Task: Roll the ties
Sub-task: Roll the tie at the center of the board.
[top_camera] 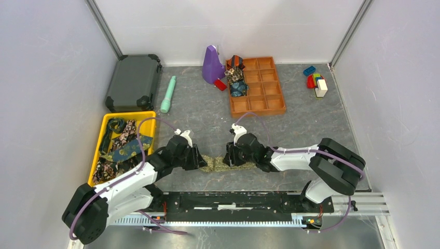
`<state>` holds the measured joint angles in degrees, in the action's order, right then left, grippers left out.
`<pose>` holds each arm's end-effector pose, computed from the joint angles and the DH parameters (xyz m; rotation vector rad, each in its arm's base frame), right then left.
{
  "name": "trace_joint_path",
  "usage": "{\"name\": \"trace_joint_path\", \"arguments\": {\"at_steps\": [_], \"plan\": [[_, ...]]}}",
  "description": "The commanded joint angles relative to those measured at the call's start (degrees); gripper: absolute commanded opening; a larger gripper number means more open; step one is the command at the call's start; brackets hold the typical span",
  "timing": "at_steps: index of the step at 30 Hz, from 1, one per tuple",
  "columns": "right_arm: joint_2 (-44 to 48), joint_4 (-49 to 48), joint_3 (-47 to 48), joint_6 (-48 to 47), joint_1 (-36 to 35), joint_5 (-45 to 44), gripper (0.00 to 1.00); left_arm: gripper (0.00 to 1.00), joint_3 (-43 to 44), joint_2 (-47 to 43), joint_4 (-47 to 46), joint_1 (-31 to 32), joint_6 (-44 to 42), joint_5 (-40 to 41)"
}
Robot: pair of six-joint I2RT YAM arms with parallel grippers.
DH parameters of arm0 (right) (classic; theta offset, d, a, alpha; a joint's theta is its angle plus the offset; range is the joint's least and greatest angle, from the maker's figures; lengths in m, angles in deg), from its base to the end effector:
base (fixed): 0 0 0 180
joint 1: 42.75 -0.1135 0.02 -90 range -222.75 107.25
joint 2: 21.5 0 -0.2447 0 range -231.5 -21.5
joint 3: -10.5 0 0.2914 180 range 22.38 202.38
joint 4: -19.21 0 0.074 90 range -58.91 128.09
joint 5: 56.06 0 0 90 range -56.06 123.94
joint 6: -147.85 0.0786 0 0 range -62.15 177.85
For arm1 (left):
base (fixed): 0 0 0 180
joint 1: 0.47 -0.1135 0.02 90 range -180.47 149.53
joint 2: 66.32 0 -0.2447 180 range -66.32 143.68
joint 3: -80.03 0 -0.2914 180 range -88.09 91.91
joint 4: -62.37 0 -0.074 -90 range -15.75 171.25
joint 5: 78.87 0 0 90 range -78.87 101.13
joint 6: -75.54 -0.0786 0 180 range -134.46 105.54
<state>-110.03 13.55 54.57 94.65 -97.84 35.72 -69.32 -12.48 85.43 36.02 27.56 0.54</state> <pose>0.1929 0.2807 0.0584 -0.3999 2.3718 0.8542 0.1908 -0.1591 0.0871 -0.0281 2.5397 -0.8270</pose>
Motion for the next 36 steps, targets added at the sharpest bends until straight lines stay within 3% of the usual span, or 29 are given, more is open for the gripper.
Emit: {"name": "trace_joint_path", "arguments": {"at_steps": [1,7,11,15,30,36], "plan": [[1.17,9.20,3.01,-1.21,-1.00,-3.76,0.48,0.28,3.44,0.53,3.67,1.59,0.36,4.54],[2.27,8.34,8.73,-4.60,-1.24,-1.98,0.51,0.27,3.74,1.36,3.89,2.36,1.94,7.39],[-0.21,0.25,8.81,-5.12,-1.39,7.95,0.44,0.27,4.80,1.65,5.50,2.70,2.53,8.61],[-3.44,-3.21,9.33,-4.20,-1.99,11.37,0.38,0.27,6.82,1.86,8.20,3.23,2.39,10.27],[-12.24,-6.13,14.60,-2.69,-2.01,14.37,0.31,0.26,11.48,3.61,13.97,5.75,2.54,15.63],[-10.92,-3.76,14.39,-4.31,-1.92,12.87,0.31,0.26,13.82,4.84,17.99,7.64,3.00,20.95]]}}
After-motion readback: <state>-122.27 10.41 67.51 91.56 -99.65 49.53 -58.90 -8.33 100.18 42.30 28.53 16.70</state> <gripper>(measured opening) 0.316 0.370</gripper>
